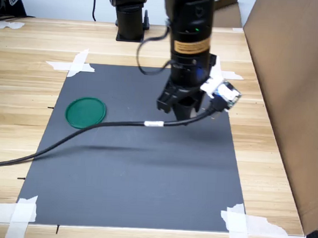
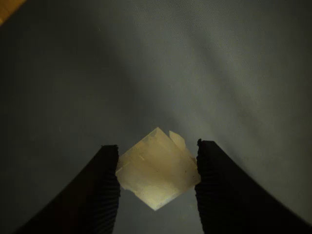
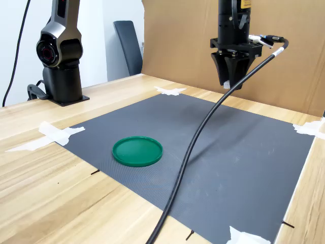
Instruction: Grasp a white terminal and put it in the green lid.
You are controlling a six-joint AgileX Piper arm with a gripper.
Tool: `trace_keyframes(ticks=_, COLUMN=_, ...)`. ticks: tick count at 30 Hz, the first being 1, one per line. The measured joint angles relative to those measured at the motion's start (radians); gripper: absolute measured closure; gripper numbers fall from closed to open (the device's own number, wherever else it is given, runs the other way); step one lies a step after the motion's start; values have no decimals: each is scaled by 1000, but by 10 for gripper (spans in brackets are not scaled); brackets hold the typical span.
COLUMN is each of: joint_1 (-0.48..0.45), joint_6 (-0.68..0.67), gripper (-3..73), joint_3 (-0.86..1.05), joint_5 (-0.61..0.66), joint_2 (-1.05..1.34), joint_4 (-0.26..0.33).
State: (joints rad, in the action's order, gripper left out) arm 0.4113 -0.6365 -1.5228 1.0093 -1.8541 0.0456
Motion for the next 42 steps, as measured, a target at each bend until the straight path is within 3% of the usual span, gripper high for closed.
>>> trace_keyframes(ticks=4, joint_1=-102, joint_6=-12, gripper=330, joint_3=0, joint_5=77, joint_2=38, joint_4=12)
trace_keyframes(ticks=7, joint_1=-231, joint_6=-58, gripper=330, joint_3=0, joint_5=84, joint_2=70, joint_4=20)
trace_keyframes(ticks=12, joint_1=-312, joint_6=-129, gripper=330, joint_3=15, joint_5=86, joint_2=110, joint_4=38)
trace_keyframes(ticks=19, joint_1=-476, joint_6=-260, gripper=330, joint_3=166, joint_5=77, joint_2=170, joint_4=39)
trace_keyframes(ticks=22, joint_1=-603, joint_6=-350, gripper=330, joint_3=280, joint_5=23, joint_2=213, joint_4=17)
trace_keyframes(ticks=31, joint_1=-646, joint_6=-381, gripper=330, joint_3=402, joint_5=-108, joint_2=213, joint_4=-35)
trace_keyframes(ticks=37, joint_1=-646, joint_6=-393, gripper=330, joint_3=458, joint_5=-162, joint_2=213, joint_4=-29)
trace_keyframes(ticks=42, joint_1=-646, joint_6=-397, gripper=330, joint_3=477, joint_5=-210, joint_2=169, joint_4=10)
